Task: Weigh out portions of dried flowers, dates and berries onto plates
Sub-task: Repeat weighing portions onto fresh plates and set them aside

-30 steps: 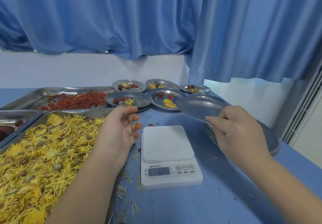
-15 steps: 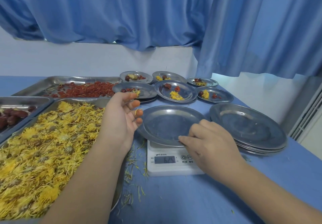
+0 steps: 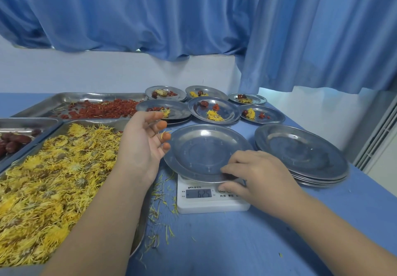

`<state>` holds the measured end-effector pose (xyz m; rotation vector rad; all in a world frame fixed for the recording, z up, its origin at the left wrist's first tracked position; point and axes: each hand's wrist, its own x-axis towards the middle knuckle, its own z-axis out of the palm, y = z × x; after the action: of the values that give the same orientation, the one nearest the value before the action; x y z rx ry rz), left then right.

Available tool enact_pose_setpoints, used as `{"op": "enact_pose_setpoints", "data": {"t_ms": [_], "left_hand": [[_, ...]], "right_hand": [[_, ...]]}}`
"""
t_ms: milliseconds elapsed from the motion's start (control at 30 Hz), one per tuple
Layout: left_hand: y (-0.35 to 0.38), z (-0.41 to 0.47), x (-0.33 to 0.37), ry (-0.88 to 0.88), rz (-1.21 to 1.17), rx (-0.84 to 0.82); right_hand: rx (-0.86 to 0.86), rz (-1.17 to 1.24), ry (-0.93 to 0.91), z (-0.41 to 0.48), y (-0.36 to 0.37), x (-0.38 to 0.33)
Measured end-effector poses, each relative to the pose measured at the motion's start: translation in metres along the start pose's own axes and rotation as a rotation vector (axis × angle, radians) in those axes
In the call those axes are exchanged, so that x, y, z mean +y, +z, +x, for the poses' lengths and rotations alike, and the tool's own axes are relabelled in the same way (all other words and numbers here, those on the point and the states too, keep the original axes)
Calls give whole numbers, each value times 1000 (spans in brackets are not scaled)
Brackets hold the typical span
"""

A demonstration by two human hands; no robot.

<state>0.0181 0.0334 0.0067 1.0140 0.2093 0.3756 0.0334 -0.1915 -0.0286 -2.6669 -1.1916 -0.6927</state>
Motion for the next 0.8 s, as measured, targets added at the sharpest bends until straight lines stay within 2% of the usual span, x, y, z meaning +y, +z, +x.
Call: {"op": "enact_pose_setpoints", "data": {"t_ms": [267,367,500,800], "left_hand": [[-1,2,-1,0,13,10],[0,2,-2,-1,25,1],[1,-1,-1,6,49,-8],[2,-3,-2,10,99,-13]], "right_hand": [[124,-15,-14,-30,-7,6],[-24,54,-2,-43,-8,11],[-212,86,112,-40,-2,15],[-260,164,226,-39,4,13]]}}
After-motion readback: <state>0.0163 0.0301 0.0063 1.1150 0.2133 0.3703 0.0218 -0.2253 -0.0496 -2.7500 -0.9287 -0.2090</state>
